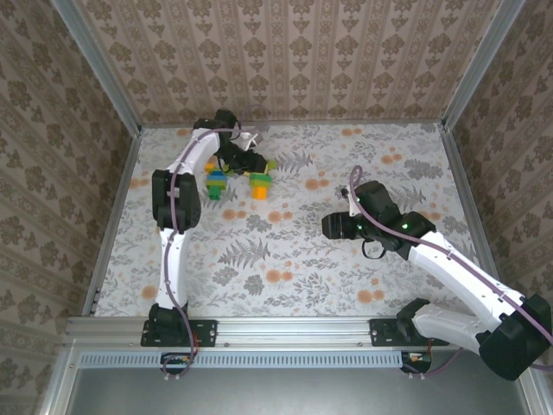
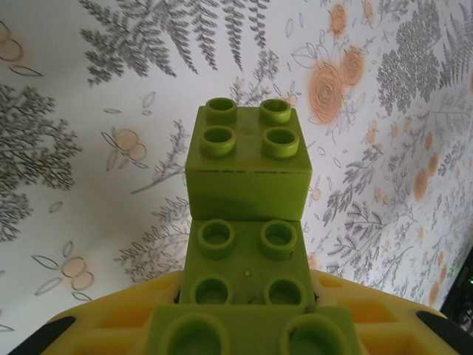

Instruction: Assemble a carrot with lego

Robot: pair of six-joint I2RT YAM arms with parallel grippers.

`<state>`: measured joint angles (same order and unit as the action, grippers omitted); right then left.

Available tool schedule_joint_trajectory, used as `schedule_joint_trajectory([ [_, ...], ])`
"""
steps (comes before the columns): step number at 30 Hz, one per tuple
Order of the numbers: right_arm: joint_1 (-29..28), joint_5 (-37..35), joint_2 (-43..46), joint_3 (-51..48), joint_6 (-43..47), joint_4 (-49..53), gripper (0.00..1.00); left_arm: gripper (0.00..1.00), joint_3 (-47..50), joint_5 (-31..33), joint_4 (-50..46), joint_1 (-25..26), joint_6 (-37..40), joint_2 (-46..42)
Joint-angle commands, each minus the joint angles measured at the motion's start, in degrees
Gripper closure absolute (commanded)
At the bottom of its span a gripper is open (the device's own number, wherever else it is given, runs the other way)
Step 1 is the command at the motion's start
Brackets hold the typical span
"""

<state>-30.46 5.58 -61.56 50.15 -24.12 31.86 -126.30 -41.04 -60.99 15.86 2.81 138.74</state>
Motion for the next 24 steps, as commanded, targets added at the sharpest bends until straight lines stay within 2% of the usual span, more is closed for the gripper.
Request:
schedule_joint_trajectory([
  [1, 0.39, 1.45, -0.57, -0.76, 0.82, -0.82, 0.29, 0.59, -3.15, -0.23, -3.17, -1.05, 0.62, 2.12],
  [12, 0.62, 2.25, -1.9, -1.02, 0.93, -2.68, 0.29, 0.5, -5.9, -0.62, -3.52, -1.98, 0.36, 4.57],
  [24, 0.74, 2.28, -2.34, -1.02, 1.07, -2.76, 0.29, 0.48, -5.98, -0.9, -2.9, -3.5, 0.26, 4.66],
])
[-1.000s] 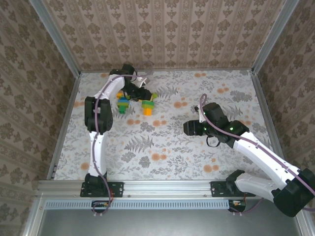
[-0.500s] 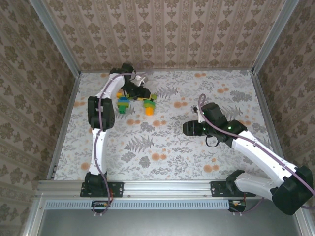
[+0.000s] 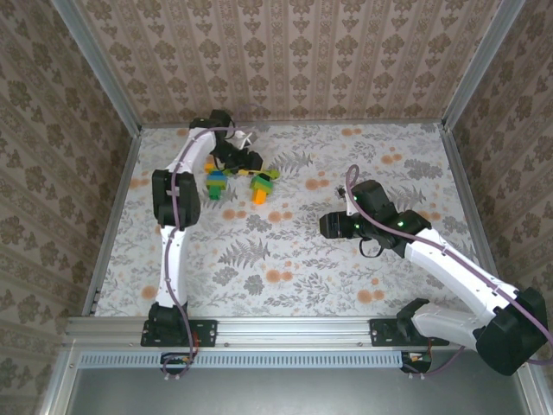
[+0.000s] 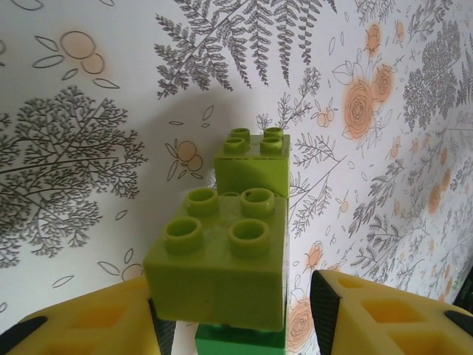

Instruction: Assemble a carrot with lego

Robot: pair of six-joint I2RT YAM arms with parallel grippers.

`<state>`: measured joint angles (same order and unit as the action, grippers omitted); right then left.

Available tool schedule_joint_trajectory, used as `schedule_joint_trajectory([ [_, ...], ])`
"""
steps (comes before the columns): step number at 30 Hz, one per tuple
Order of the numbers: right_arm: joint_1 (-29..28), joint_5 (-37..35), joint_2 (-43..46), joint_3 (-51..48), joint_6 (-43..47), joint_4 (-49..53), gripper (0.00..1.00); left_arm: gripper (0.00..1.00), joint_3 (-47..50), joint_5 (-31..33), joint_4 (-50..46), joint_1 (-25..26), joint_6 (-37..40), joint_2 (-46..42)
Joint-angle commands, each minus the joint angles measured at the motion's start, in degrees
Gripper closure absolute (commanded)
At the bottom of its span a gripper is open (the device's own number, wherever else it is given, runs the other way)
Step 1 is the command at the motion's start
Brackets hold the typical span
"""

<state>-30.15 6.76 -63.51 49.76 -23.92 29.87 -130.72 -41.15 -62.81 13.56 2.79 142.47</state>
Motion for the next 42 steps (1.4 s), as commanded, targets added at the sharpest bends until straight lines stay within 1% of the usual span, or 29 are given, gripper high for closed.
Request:
schedule_joint_trajectory([
  [1, 0.44, 1.01, -0.39, -0.63, 0.87, -0.78, 0.29, 0.47, -1.45, -0.7, -1.09, -1.42, 0.22, 1.02],
  [8, 0.51, 0.93, -0.7, -0.63, 0.83, -0.82, 0.29, 0.46, -0.05, -0.51, -0.57, -2.94, 0.29, 0.93],
  [14, 0.52, 0.1, -0.84, -0.45, 0.74, -0.6, 0.29, 0.45, 3.87, 0.54, 0.05, -4.2, 1.02, -1.16],
  [16, 0.48, -0.3, -0.67, -0.36, 0.75, -0.36, 0.29, 0.45, 6.03, 0.97, 0.47, -4.77, 1.45, -2.84],
  [19, 0.52, -2.92, -0.24, -0.1, 1.54, 0.56, 0.29, 0.45, 12.66, 3.83, 5.1, -4.82, 1.11, -9.15],
  [20, 0.53, -4.26, -0.11, 0.04, 2.07, 0.62, 0.28, 0.44, 16.18, 3.88, 7.9, -4.72, 1.17, -12.78],
  [21, 0.53, -5.82, 0.26, 0.16, 2.66, 0.56, 0.28, 0.41, 20.27, 3.88, 11.28, -4.52, 0.91, -16.88],
  [23, 0.59, -9.92, 1.2, 0.07, 2.88, 0.62, 0.26, 0.32, 30.4, 7.35, 19.76, -4.67, -1.11, -26.01],
  [24, 0.66, -12.72, 1.73, 0.08, 2.52, 0.59, 0.24, 0.21, 36.86, 10.26, 25.24, -5.0, -2.55, -31.81],
  [26, 0.88, -16.13, 3.25, -0.31, 2.39, 0.51, 0.19, 0.08, 49.57, 16.87, 35.96, -6.05, -5.46, -42.73],
  [27, 1.06, -17.3, 4.38, -0.65, 2.29, 0.14, 0.17, 0.0, 56.64, 19.37, 41.98, -6.58, -5.85, -48.91],
  [29, 1.23, -19.19, 6.92, -1.59, 2.13, -1.33, 0.15, 0.0, 68.92, 23.75, 52.07, -7.25, -5.74, -60.4],
  [30, 1.32, -20.26, 8.34, -2.3, 1.89, -2.17, 0.14, 0.0, 73.75, 26.22, 55.38, -7.68, -5.25, -65.24],
  [31, 1.32, -21.12, 9.67, -2.79, 1.83, -2.88, 0.14, 0.0, 77.07, 29.01, 56.78, -8.0, -4.72, -69.43],
  [32, 1.39, -22.68, 11.03, -3.5, 1.68, -3.86, 0.13, 0.0, 80.68, 33.51, 57.81, -8.24, -4.46, -73.89],
  [33, 1.41, -24.47, 12.24, -4.47, 1.78, -5.06, 0.13, 0.0, 83.85, 37.8, 59.31, -8.6, -4.14, -77.67],
  [34, 1.41, -25.98, 13.11, -5.24, 2.1, -5.84, 0.13, 0.0, 87.33, 39.96, 62.21, -8.65, -2.28, -79.96],
  [35, 1.41, -28.41, 13.38, -5.63, 2.53, -5.86, 0.12, 0.0, 92.34, 42.07, 67.33, -8.46, -0.62, -82.89],
  [36, 1.4, -30.87, 13.34, -6.34, 3.26, -6.4, 0.12, 0.0, 97.32, 43.98, 74.08, -8.49, 0.47, -84.84],
  [38, 1.47, -34.26, 13.02, -8.99, 6.75, -10.19, 0.11, 0.0, 105.94, 47.96, 84.09, -8.9, 1.54, -86.26],
  [40, 1.41, -35.18, 12.97, -13.32, 12.2, -16.44, 0.1, 0.0, 110.19, 50.64, 88.31, -10.02, 0.24, -84.56],
  [42, 1.5, -38.68, 13.18, -17.6, 15.37, -23.94, 0.11, 0.0, 110.53, 51.1, 89.91, -11.63, -3.09, -80.93],
])
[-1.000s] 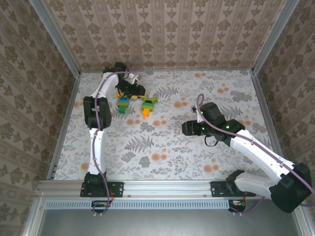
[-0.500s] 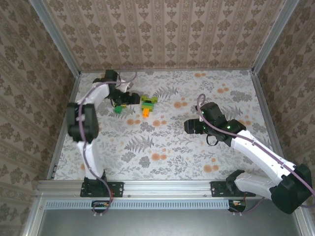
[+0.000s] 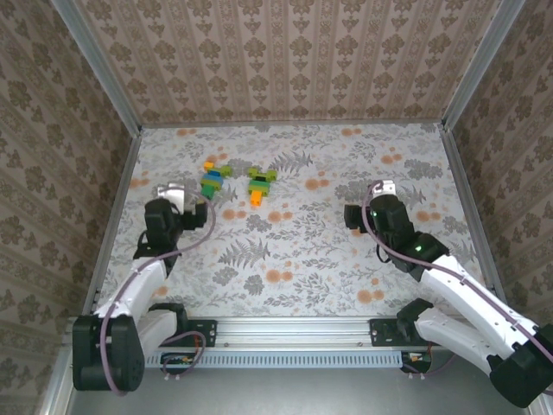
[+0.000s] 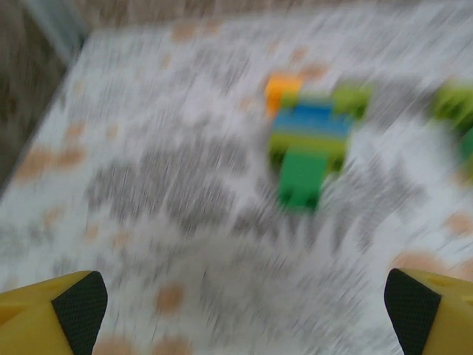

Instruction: Assemble a carrot with lego

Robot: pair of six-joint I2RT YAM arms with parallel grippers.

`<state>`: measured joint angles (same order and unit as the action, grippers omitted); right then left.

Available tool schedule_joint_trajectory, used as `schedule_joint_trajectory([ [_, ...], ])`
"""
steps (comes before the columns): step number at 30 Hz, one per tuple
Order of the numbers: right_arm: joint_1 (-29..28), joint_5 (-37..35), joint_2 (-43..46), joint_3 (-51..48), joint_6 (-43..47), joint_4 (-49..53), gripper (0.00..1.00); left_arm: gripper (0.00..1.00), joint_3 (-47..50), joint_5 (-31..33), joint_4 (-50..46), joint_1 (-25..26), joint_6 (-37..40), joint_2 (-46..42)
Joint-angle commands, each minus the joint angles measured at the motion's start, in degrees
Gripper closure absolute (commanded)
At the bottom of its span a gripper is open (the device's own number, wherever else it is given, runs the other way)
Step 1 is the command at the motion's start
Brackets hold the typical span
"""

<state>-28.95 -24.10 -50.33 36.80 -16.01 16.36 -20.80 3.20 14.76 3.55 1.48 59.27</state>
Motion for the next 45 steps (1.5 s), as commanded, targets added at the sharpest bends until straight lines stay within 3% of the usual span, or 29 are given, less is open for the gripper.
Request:
schedule_joint_trajectory([
  [1, 0.34, -7.89, 0.14, -6.64, 9.93, -13.98, 0.11, 0.0, 0.99, 5.88, 15.59, -2.0, -2.2, 4.28],
  [6, 4.0, -10.59, -0.39, -14.85, 13.77, -30.86, 0.1, 0.0, 1.34, 5.16, 32.14, -3.43, -2.4, 18.14],
  [11, 11.59, -2.84, -3.03, -20.45, 14.07, -44.51, 0.1, 0.0, -0.93, -1.0, 38.21, -3.74, -0.22, 29.13],
  [13, 14.87, 0.11, -6.74, -21.73, 13.38, -50.49, 0.09, 0.0, -1.88, -0.44, 34.12, -3.11, -0.05, 28.05],
  [18, 18.61, 2.38, -18.83, -22.52, 13.25, -62.57, 0.04, 0.0, -2.24, -0.74, 34.41, -1.98, 1.64, 28.66],
  [26, 19.06, 6.97, -26.06, -18.25, 18.83, -64.87, 0.0, 0.0, -2.48, -1.53, 33.89, -2.34, 1.44, 28.57],
  [29, 20.07, 6.83, -34.94, -18.7, 19.73, -75.41, 0.0, 0.0, -2.48, -1.59, 33.89, -2.32, 1.38, 28.54],
  [31, 24.06, 12.07, -33.8, -17.64, 15.89, -69.81, 0.0, 0.0, -2.43, -1.58, 33.85, -2.34, 1.5, 28.58],
  [33, 25.59, 15.59, -38.51, -16.8, 15.73, -74.13, 0.0, 0.0, -2.41, -1.54, 33.95, -2.33, 1.6, 28.58],
  [35, 26.93, 19.15, -36.71, -13.52, 14.95, -64.34, 0.0, 0.0, -2.4, -1.52, 33.95, -2.23, 1.62, 28.59],
  [36, 28.1, 20.91, -37.72, -13.46, 14.25, -66.09, 0.0, 0.0, -2.41, -1.47, 33.9, -2.24, 1.6, 28.58],
  [45, 28.08, 20.95, -37.28, -13.56, 14.25, -65.39, 0.0, 0.0, -2.32, -1.85, 34.18, -1.53, 2.57, 28.58],
])
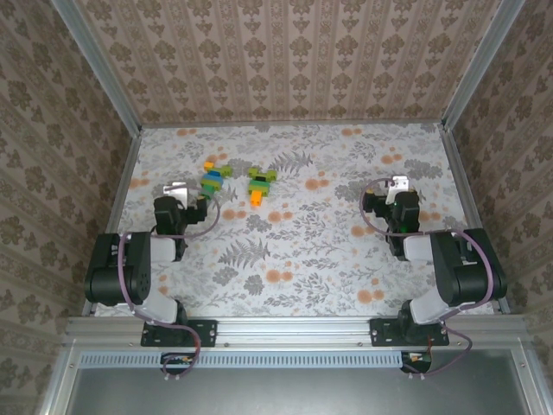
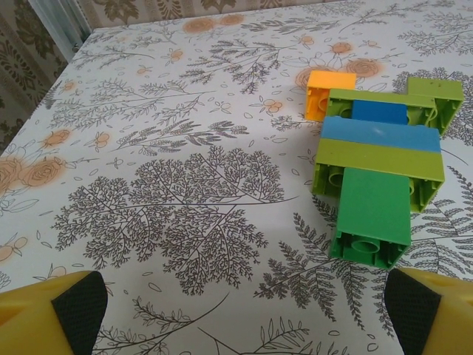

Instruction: Assemble a carrot with lego

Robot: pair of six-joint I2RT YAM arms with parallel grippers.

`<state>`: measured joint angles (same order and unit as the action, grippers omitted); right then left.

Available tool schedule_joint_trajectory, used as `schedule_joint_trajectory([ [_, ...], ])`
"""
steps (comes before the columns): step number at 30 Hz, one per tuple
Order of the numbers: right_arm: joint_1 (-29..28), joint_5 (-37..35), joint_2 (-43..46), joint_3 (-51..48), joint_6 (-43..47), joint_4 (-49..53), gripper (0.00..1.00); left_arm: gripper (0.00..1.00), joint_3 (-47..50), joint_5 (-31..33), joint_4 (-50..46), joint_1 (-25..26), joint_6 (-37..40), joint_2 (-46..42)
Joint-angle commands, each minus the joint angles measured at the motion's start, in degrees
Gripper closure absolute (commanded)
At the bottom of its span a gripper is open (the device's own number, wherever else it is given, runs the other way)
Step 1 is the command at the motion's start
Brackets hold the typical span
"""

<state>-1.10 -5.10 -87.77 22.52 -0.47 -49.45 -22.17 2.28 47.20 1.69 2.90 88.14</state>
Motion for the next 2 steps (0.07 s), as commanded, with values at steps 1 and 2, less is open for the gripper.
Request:
schedule_joint_trajectory([
  [1, 0.26, 1.98, 0.2, 0.68, -1.29, 0.43, 0.0, 0.0, -0.85, -0.94, 1.97, 0.33, 1.15, -0.25],
  [2, 0.24, 2.0, 0.18, 0.8, -1.29, 0.43, 0.0, 0.0, -0.85, -0.92, 1.84, 0.29, 1.06, -0.23],
])
